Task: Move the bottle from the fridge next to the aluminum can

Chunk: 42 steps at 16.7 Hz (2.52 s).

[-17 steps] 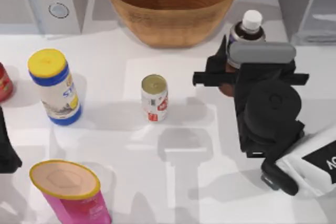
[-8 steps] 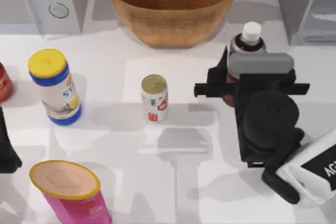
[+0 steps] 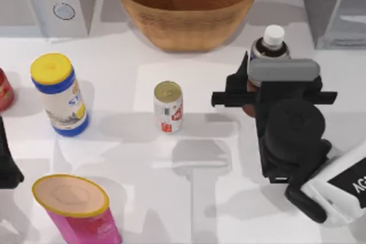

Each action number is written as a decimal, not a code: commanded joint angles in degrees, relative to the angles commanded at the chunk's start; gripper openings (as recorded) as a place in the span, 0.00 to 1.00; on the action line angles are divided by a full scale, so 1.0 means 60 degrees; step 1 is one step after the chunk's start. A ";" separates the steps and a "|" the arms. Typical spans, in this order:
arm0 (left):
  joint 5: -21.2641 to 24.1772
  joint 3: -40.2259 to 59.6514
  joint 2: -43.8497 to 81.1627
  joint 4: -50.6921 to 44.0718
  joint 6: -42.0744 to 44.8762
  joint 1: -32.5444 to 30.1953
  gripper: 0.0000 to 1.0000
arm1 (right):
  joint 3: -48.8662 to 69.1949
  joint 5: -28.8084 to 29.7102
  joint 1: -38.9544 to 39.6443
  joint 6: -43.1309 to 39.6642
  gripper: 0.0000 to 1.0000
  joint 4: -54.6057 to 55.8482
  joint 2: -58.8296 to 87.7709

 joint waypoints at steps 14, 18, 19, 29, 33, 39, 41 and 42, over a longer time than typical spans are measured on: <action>0.0000 0.0000 0.0000 0.0000 0.0000 0.0000 1.00 | 0.0000 0.0000 0.0000 0.0000 1.00 0.0000 0.0000; 0.0000 0.0000 0.0000 0.0000 0.0000 0.0000 1.00 | 0.0000 0.0000 0.0000 0.0000 1.00 0.0000 0.0000; 0.0000 0.0000 0.0000 0.0000 0.0000 0.0000 1.00 | 0.0003 0.0000 -0.0004 0.0000 1.00 -0.0001 0.0001; 0.0000 0.0000 0.0000 0.0000 0.0000 0.0000 1.00 | -0.0847 0.0680 0.0683 0.0021 1.00 0.0370 -0.0454; 0.0000 0.0000 0.0000 0.0000 0.0000 0.0000 1.00 | -0.0763 0.0514 0.0580 0.0009 1.00 0.0161 -0.0699; 0.0000 0.0000 0.0000 0.0000 0.0000 0.0000 1.00 | -0.1095 -0.1030 -0.0601 -0.0065 1.00 -0.1824 -0.3900; 0.0000 0.0000 0.0000 0.0000 0.0000 0.0000 1.00 | -0.1492 -0.1786 -0.1282 -0.0089 1.00 -0.2862 -0.5538; 0.0000 0.0000 0.0000 0.0000 0.0000 0.0000 1.00 | -0.1729 -0.2186 -0.1653 -0.0100 1.00 -0.3432 -0.6416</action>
